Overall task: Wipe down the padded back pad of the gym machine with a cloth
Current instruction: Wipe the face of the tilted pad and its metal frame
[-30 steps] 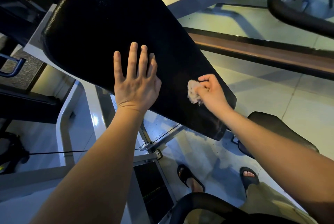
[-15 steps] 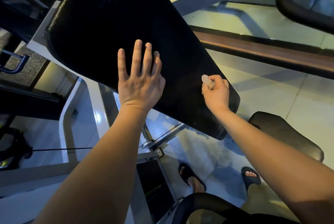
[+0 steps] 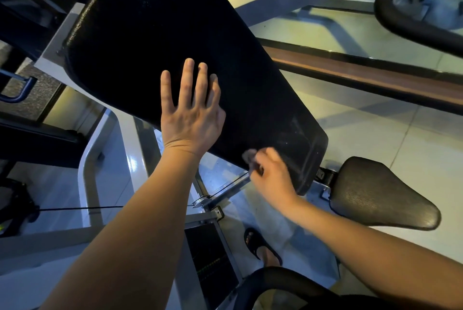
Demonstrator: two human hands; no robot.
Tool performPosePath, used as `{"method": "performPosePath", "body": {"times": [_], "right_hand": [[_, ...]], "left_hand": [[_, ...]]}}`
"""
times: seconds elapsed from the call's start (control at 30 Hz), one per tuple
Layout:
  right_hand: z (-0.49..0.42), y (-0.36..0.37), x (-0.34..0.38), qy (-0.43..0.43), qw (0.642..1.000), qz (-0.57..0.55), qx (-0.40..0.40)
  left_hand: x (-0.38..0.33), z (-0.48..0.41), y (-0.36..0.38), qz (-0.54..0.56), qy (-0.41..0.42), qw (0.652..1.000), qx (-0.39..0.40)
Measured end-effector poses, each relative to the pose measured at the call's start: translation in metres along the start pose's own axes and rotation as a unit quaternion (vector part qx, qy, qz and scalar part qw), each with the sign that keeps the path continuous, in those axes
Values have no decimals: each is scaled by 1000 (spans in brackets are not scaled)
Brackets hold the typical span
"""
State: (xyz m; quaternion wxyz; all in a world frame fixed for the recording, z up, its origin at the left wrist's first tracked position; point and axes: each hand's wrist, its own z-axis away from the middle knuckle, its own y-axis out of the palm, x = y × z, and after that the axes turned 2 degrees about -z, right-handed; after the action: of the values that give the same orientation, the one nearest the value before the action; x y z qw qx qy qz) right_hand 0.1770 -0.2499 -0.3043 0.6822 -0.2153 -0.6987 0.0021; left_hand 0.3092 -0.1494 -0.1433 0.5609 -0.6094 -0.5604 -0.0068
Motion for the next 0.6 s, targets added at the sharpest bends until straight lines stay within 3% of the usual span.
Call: {"method": "performPosePath", "body": {"times": [0.07,0.2,0.3,0.37,0.5,0.53,0.6], "right_hand": [[-3,-16,-4,-31,999,10,29],[-83,-53,2,39,987,20,-152],[-111,-43,12,59,979,16,-193],[-83,-14,18,12,984,16,-178],[-5,5,10,-104,994,17,37],[-2,-4,8,-124,990,35,60],[-22,-23,9,-109,994,11,-7]], "left_hand": [[0,0,0,-4,-2,1000,-3],[0,0,0,-5,0,1000,-15],[0,1,1,-3,-2,1000,-18],[0,1,2,-2,-1,1000,-16],[2,1,3,-2,2,1000,-17],[1,2,2,1,2,1000,-16],[1,2,1,4,0,1000,-18]]}}
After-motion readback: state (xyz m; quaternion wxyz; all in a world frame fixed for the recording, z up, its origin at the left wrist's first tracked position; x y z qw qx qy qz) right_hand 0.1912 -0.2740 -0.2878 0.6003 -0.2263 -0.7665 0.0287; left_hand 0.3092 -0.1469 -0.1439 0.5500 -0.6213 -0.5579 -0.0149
